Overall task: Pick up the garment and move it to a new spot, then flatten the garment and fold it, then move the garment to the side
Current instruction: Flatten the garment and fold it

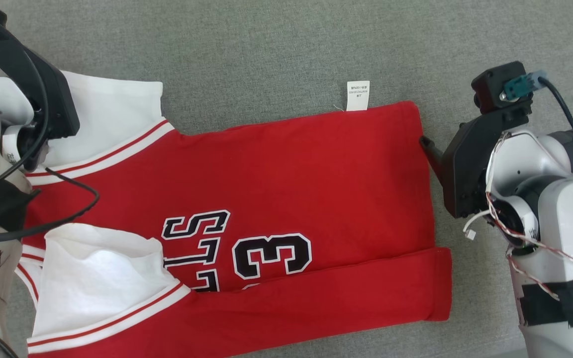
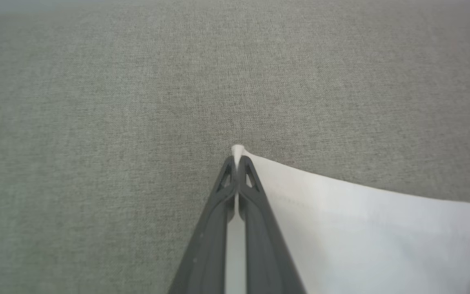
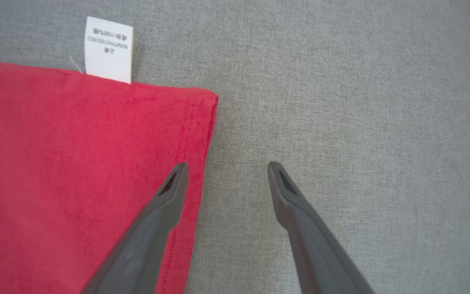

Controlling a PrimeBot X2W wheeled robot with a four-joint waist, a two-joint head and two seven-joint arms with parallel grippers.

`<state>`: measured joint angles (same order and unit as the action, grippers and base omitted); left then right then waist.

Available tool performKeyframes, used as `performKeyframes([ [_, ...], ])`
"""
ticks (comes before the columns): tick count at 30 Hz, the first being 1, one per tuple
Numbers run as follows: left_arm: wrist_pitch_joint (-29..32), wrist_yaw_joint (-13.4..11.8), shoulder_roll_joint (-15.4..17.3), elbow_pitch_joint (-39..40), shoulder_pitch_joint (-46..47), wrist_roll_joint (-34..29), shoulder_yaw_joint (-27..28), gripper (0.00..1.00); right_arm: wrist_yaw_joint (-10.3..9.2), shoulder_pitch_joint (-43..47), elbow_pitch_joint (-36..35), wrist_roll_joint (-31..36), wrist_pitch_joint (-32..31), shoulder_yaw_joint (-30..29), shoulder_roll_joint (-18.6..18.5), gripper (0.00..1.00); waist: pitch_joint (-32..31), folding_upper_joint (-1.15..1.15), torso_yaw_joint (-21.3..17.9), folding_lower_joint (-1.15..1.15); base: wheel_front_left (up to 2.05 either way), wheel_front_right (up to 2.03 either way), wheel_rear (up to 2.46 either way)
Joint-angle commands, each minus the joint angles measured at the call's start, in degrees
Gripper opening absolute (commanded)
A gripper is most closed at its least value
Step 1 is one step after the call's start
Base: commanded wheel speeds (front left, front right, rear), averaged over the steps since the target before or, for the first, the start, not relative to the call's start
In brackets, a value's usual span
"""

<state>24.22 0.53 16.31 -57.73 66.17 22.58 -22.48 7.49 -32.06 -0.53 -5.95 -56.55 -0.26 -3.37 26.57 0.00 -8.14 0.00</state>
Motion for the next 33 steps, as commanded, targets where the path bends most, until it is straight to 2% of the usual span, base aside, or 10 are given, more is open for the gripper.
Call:
performKeyframes([
  [1, 0.01, 0.35, 0.26, 0.56, 0.74, 0.52, 0.22, 0.0, 0.0, 0.81, -0.66, 0.35, -0.35, -0.08, 0.23, 1.0, 0.07, 0.0, 0.0, 0.0, 0.0, 0.0, 0.0],
  [9, 1.05, 1.48, 0.5, 1.86, 0.68, 1.96, 0.19, 0.0, 0.0, 2.39, -1.7, 2.07, -0.2, -1.36, 0.45, 1.0, 0.98, 0.0, -0.27, 0.0, 0.0, 0.0, 0.0],
  [19, 2.06, 0.55, 1.09, 4.35, -1.06, 2.45, -0.47, 0.0, 0.0, -1.29, -0.82, -0.42, 2.23, -2.82, 0.42, 1.0, 0.68, 0.0, 0.16, 0.0, 0.0, 0.0, 0.0],
  [26, 2.77, 0.12, 1.42, 6.13, -1.59, 2.78, -0.56, 0.0, 0.0, -4.3, 2.7, -3.72, 3.83, 0.35, 0.39, 1.0, 1.13, 0.0, 0.71, 0.0, 0.0, 0.0, 0.0],
  [33, 3.45, -0.35, 1.29, 7.99, -2.83, 3.19, -0.99, 0.0, 0.0, -7.3, 7.95, -2.73, 6.1, -1.21, 0.43, 1.0, 1.8, 0.0, 1.45, 0.0, 0.0, 0.0, 0.0],
])
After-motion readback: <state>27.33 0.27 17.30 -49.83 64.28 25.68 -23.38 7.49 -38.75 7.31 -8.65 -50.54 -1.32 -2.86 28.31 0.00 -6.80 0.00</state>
